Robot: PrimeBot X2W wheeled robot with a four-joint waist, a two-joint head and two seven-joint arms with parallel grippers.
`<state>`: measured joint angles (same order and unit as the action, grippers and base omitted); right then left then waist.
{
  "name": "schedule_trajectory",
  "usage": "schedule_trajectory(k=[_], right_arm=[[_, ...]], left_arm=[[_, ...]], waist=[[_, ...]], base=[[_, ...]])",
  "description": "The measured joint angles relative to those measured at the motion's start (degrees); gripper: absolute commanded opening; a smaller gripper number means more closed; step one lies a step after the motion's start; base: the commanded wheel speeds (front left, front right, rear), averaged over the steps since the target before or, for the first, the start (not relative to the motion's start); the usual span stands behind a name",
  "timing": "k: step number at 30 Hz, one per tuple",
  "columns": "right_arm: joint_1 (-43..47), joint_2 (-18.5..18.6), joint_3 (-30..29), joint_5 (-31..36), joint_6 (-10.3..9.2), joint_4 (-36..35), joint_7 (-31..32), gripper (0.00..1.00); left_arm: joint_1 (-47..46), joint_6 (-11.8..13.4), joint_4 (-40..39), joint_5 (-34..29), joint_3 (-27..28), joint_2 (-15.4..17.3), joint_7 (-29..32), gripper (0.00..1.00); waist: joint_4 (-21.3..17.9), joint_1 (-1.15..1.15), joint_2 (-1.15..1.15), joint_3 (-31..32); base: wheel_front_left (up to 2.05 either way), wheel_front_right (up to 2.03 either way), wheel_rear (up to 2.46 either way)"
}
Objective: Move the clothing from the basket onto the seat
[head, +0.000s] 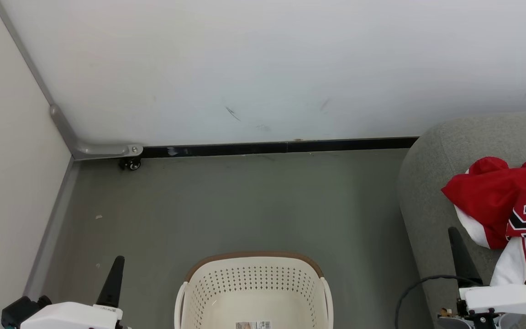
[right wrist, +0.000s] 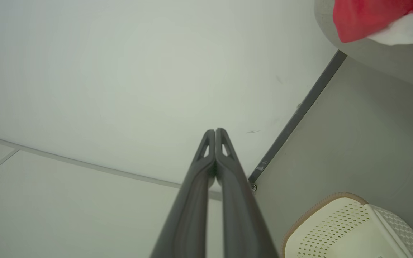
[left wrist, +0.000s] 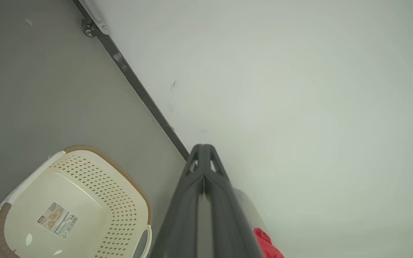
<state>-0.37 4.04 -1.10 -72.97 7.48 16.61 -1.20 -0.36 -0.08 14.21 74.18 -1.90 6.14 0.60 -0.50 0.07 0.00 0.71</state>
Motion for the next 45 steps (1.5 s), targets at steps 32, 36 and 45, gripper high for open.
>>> schedule_trajectory(k=[32,36,45], right_arm=[[-2.4,0.7,-2.5,-21.7,-0.01,-1.3,4.0,0.00],[-2.4,0.7,-2.5,-21.9,-0.01,-1.3,4.2,0.00],[-2.4,0.7,-2.6,-21.9,-0.01,-1.3,4.2,0.00]], left_arm=[[-2.3,-6.1,0.6,18.0,6.0,-3.5,5.0,0.00],[-2.4,-6.1,0.7,18.1,6.1,-3.6,5.0,0.00],[-2.4,-6.3,0.9,18.1,6.2,-3.6,5.0,0.00]], waist=[[0.5,-0.04,0.00,-0.9],[0.5,-0.04,0.00,-0.9],[0.5,-0.04,0.00,-0.9]], base=[[0.00,0.00,0.00],[0.00,0.00,0.00],[0.00,0.00,0.00]])
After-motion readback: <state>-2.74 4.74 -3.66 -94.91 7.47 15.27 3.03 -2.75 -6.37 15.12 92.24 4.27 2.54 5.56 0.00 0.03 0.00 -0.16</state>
